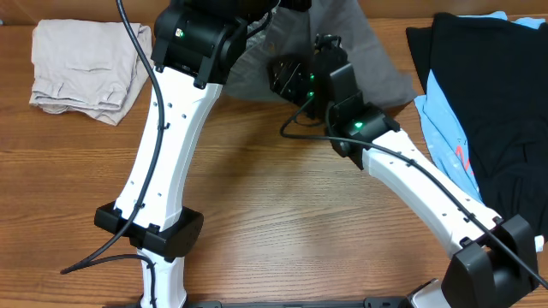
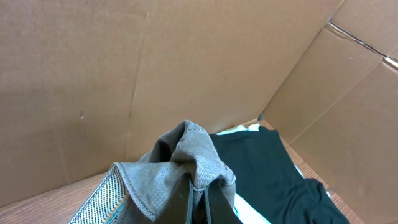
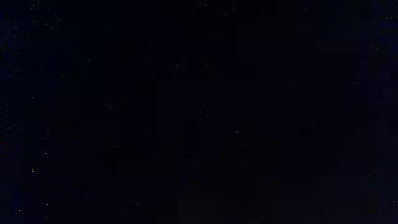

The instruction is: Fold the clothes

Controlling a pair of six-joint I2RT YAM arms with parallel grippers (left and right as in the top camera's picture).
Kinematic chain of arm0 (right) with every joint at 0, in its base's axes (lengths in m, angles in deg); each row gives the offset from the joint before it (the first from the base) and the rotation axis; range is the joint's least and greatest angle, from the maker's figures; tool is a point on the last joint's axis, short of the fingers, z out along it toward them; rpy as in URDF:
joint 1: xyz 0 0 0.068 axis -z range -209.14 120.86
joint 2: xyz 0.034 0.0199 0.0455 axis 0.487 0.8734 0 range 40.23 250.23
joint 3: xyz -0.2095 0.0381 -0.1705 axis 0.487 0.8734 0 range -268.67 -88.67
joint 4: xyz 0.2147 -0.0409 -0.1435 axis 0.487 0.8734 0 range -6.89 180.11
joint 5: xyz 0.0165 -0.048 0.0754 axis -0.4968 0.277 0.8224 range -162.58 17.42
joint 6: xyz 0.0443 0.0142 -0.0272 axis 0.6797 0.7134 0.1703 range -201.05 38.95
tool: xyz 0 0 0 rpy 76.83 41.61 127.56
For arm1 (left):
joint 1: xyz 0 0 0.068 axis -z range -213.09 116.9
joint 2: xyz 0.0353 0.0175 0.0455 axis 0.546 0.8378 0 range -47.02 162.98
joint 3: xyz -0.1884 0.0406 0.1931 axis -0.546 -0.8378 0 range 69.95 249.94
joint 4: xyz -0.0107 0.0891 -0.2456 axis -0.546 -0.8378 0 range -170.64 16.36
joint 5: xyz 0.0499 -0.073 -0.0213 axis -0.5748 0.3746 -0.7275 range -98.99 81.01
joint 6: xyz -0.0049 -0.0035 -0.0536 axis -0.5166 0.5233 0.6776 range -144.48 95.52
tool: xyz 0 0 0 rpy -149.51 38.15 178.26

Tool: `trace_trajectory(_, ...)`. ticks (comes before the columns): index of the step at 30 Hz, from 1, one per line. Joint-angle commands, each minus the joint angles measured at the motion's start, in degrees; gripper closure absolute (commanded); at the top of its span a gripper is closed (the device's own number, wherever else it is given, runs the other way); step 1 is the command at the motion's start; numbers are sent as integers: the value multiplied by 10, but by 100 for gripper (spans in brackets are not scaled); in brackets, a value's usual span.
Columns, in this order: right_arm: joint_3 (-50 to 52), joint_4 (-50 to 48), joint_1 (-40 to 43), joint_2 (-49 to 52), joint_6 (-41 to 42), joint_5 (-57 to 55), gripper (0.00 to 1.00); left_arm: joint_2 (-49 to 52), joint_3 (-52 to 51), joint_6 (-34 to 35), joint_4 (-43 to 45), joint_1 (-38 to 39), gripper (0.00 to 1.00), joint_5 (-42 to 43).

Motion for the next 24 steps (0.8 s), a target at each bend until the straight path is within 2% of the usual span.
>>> trace_trajectory(1, 5, -3, 15, 17, 60, -78, 40, -35, 28, 14, 9, 11, 96, -1)
trace_trajectory(3, 5, 8, 29, 25, 60, -76, 40, -52, 28, 14, -3, 11, 96, -13)
trace_trajectory(6, 5, 29, 54, 27, 57, -74, 40, -80, 28, 14, -43, 11, 96, -75)
trace_trajectory(12, 5, 33, 111, 27, -28, 12, 40, -127, 28, 14, -168, 11, 96, -258)
trace_trajectory(13, 4, 32, 129, 27, -49, 51, 40, -135, 28, 14, -212, 10, 96, -318)
trace_trajectory(15, 4, 28, 151, 27, -81, 108, 41, -138, 28, 18, -257, 10, 96, -365)
trace_trajectory(19, 4, 26, 180, 27, -131, 211, 45, -132, 27, 38, -319, 10, 96, -389)
trace_trajectory(24, 4, 61, 178, 27, -161, 324, 44, -94, 27, 44, -316, 10, 96, -388)
